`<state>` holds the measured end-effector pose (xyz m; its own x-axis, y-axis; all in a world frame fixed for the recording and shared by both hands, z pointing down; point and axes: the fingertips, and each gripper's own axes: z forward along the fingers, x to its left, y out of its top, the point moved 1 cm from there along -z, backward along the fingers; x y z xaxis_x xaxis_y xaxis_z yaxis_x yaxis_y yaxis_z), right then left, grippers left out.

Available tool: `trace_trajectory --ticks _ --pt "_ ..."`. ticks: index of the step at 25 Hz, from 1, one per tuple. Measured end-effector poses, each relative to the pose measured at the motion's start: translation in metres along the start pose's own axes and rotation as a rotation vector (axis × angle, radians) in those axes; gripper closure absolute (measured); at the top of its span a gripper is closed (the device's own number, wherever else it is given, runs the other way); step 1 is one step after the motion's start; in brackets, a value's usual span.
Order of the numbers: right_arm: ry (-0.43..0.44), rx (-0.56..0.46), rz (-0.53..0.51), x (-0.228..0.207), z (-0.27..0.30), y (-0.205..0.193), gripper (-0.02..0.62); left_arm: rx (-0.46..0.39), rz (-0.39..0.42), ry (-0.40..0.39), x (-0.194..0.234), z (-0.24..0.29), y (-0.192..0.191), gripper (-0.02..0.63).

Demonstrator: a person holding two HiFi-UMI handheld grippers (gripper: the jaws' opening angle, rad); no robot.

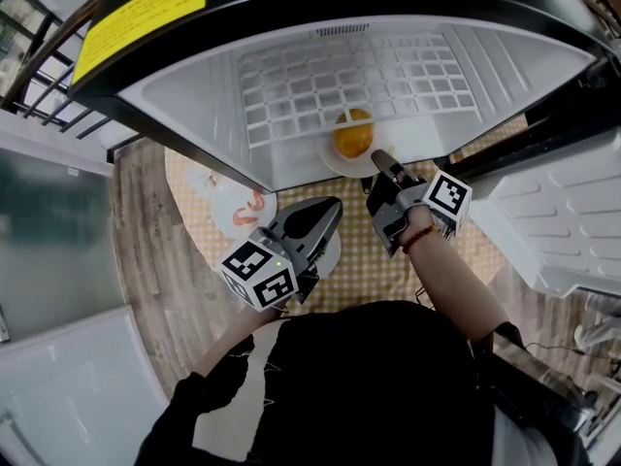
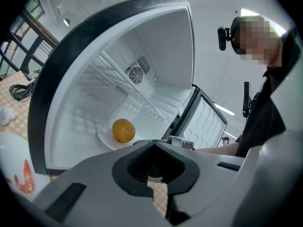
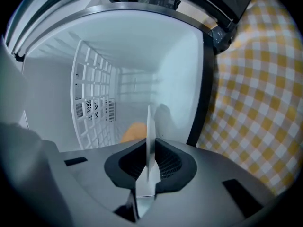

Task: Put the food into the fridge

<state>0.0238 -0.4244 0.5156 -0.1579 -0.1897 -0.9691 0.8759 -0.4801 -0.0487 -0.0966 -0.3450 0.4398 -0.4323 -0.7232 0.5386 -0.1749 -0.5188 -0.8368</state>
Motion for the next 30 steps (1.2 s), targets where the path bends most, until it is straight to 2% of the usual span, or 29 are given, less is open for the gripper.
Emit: trace_trajectory --ticks 16,22,30 --pt "-0.035 -0.014 -0.007 0.000 0.016 0.004 0.555 -0.003 -0.016 0.023 0.008 -0.010 0.000 0.594" --pt "-0.065 -0.032 -0.003 -0.002 0.018 0.006 0.557 -0.001 -0.014 0.010 0.005 -0.009 -0.003 0.594" --pt "-0.108 -0.051 -0.008 -0.003 0.024 0.006 0.557 -0.015 -0.017 0.032 0.008 -0.016 -0.003 0.594"
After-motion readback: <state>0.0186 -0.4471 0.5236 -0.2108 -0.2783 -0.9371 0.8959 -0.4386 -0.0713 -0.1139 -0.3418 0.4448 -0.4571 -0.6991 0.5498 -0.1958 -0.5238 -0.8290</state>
